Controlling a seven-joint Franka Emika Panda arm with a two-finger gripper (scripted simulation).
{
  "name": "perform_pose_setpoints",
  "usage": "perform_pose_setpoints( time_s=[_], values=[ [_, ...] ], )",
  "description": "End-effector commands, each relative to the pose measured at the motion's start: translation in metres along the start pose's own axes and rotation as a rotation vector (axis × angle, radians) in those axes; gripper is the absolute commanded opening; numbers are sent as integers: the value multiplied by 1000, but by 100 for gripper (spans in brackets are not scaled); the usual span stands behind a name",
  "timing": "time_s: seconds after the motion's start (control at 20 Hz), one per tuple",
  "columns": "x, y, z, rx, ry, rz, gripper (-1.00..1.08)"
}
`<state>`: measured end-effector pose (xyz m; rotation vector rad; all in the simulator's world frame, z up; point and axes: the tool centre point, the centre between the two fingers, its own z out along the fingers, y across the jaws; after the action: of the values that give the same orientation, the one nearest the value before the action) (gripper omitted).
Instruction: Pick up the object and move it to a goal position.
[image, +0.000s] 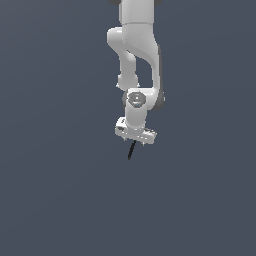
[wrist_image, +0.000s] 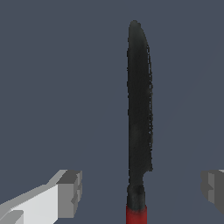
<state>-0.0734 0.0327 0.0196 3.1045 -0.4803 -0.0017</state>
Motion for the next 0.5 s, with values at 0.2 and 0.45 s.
perform_pose_setpoints(
  time_s=[0.2, 0.45],
  values=[
    [1, 0, 12, 0, 1, 1, 100],
    [1, 0, 12, 0, 1, 1, -100]
  ],
)
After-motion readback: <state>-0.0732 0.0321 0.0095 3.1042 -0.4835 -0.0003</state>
